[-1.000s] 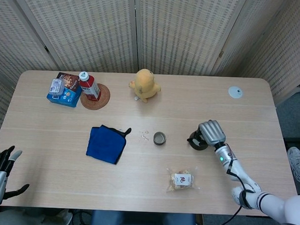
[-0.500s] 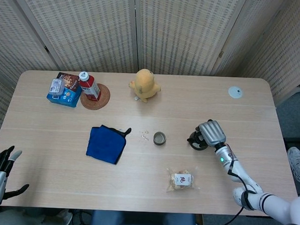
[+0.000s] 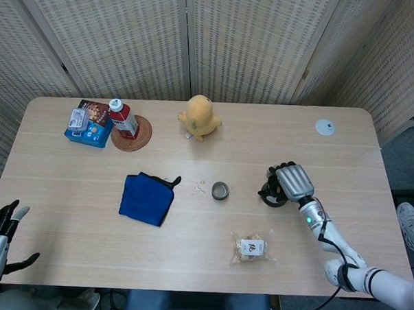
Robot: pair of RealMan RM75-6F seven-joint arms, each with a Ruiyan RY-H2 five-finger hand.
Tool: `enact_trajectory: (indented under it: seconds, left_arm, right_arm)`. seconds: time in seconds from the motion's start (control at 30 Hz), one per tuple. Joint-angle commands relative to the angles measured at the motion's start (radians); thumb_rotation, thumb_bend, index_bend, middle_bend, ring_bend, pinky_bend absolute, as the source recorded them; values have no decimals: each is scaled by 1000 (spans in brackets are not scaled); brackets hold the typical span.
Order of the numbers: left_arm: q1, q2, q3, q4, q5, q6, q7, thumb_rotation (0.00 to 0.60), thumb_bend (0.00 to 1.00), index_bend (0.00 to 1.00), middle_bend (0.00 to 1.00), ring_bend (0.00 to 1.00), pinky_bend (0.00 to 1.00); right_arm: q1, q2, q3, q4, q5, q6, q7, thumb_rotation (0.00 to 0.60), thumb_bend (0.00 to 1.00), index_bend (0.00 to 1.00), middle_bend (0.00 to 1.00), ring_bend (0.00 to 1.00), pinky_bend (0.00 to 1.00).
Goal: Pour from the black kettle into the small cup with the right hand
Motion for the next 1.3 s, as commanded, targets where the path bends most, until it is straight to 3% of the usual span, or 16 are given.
enact_trajectory:
  seconds: [0.03,0.23,0.4,0.57,0.87,1.3]
  left_arm:
    - [-2,1,0,-1,0,-2,1,600,98,109,0,26,0]
    - [-7,2,-2,-3,1,-7,0,600,98,109,0,26,0]
    - [-16,5,-8,-3,2,-13,1,600,98,109,0,26,0]
    - [-30,10,-15,-6,4,-23,1,600,98,109,0,26,0]
    - [-60,0,-23,-16,7,-54,9,600,98,109,0,26,0]
    - [-95,-27,-40,-23,3,-75,32,600,98,109,0,26,0]
  right_arm:
    - [-5,31,3,-43,8,9,-27,473,0,290,310,241,240]
    - [-27,78,3,-114,12,59,-86,473,0,244,266,194,196]
    - [-78,117,-7,-165,-12,167,-144,486,0,243,261,179,187]
    - [-166,174,-26,-245,-32,305,-174,536,9,242,257,161,183]
    - [-344,289,-86,-384,-68,501,-139,535,5,167,203,117,156]
    - [-496,335,-136,-422,-159,655,-89,536,9,152,202,115,156]
